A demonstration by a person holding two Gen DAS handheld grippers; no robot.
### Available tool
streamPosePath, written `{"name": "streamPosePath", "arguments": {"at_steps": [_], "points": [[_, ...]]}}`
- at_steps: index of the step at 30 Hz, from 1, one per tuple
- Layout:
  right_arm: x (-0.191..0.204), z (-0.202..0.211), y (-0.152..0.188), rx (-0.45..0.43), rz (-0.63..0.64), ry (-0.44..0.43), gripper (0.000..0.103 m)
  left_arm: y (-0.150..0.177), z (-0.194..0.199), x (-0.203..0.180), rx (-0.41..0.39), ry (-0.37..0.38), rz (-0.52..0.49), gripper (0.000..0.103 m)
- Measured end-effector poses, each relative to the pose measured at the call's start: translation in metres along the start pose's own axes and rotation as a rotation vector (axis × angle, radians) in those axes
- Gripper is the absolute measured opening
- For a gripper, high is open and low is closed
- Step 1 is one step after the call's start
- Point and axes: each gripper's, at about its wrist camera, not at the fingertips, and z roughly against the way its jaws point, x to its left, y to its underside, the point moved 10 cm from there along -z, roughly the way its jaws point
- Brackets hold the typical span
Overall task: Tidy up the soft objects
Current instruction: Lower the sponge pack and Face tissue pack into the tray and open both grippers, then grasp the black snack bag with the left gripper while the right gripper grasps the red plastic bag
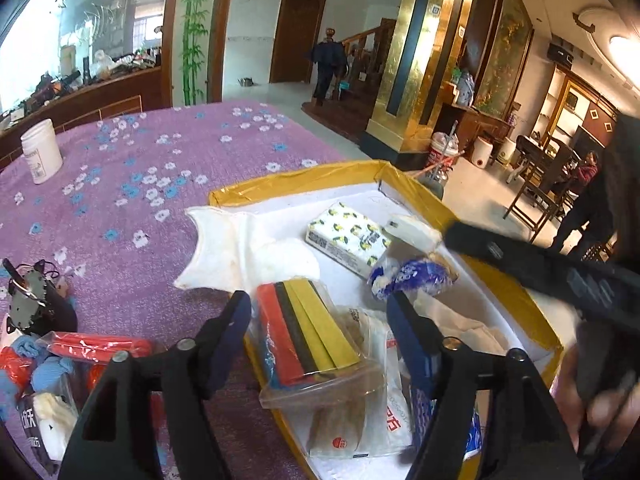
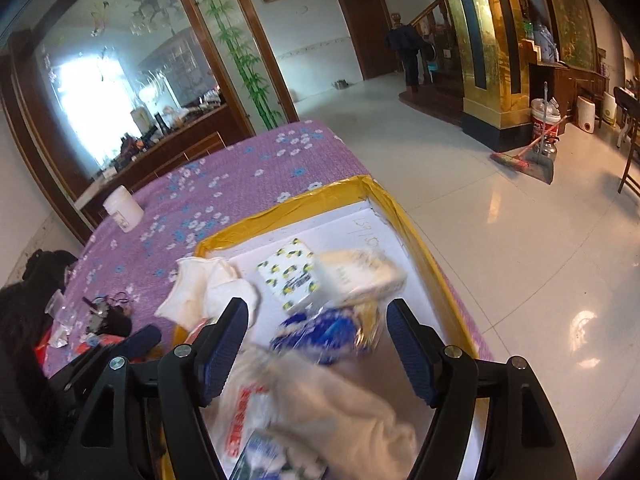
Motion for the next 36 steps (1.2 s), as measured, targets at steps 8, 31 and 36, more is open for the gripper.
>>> {"name": "streamPosePath", "arguments": {"at_steps": [8,31,36], "points": [[0.011,0.034,0.035,-0.069,-0.010,-0.041,0.079,-0.003,0.002,0.006,-0.018,-0.027,-0.001,0.071],[0.067,0.064,0.048,-0.105,0.042,-0.173,0.084,0.032,0.129,0.085,-0.088,-0.098,-0.121,0.087],[0.114,0.047,0.081,-0.042,0.140,-0.247,0.084,0.068,0.126,0.136,-0.022,-0.184,-0.172,0.087]]}}
